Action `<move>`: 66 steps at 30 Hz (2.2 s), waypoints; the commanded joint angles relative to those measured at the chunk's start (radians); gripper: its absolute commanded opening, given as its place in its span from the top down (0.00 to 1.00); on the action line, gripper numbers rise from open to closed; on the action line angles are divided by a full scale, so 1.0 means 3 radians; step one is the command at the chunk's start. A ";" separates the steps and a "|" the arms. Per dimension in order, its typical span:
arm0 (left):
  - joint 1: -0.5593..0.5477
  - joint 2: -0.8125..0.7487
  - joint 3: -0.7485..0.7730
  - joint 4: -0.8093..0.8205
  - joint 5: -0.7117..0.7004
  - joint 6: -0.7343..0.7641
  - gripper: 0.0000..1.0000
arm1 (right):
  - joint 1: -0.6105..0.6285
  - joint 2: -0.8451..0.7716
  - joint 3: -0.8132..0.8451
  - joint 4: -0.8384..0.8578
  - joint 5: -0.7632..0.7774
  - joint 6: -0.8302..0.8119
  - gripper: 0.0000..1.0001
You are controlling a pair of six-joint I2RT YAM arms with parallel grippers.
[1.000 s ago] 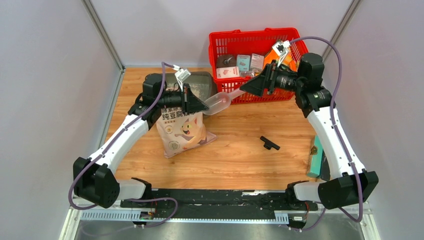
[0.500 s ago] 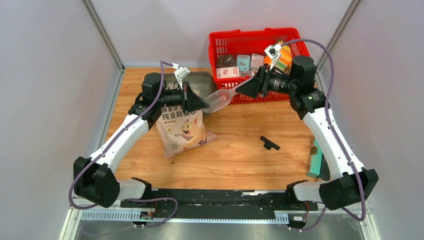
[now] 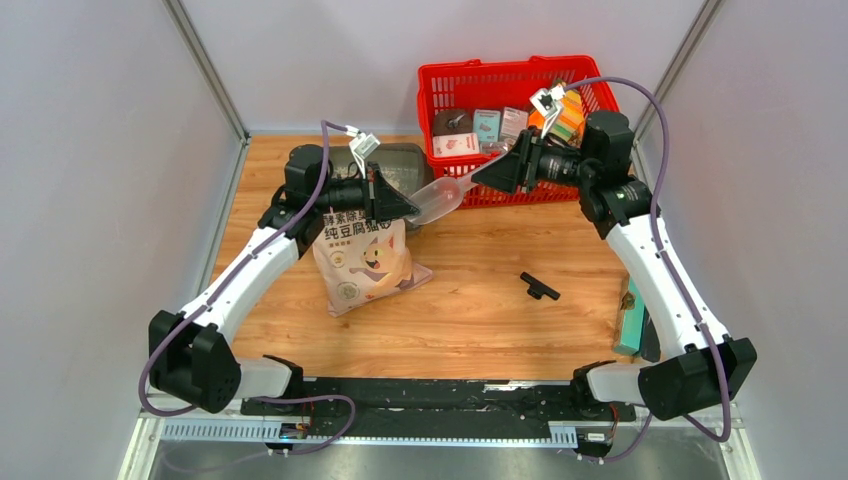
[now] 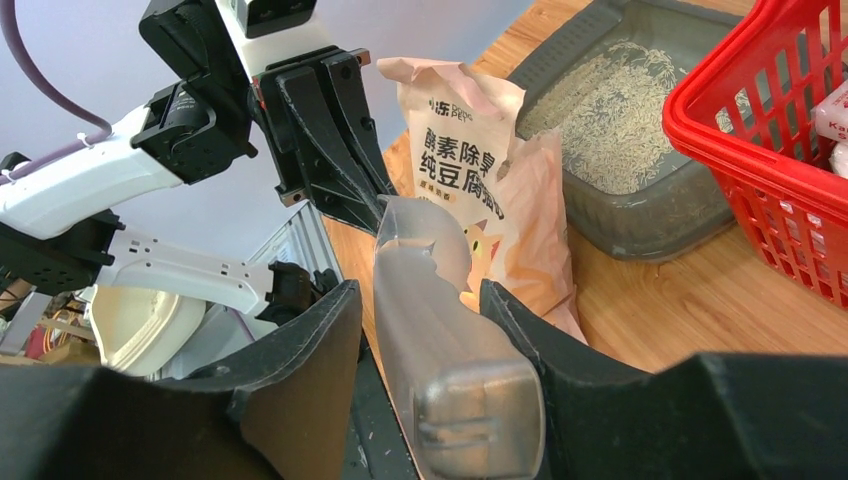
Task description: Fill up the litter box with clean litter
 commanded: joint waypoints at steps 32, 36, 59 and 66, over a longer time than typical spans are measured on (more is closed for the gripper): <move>0.0351 -0.0106 0.1483 -0.2981 -0.2105 0.3879 0.31 | -0.0271 0.0122 0.0723 -0.1238 0.0494 -0.1532 1.00; 0.0423 0.0134 0.1831 -0.3683 -0.1942 0.4319 0.30 | -0.0281 0.0096 0.0779 -0.1524 0.0388 -0.1609 1.00; 0.0464 0.0642 0.2277 -0.4472 -0.1778 0.4657 1.00 | 0.0128 0.0495 0.1342 -0.1356 0.0739 -0.1174 1.00; 0.0464 -0.0018 0.1924 -0.4278 -0.1574 0.4330 1.00 | 0.0506 0.0735 0.1689 -0.1285 0.1154 -0.1057 1.00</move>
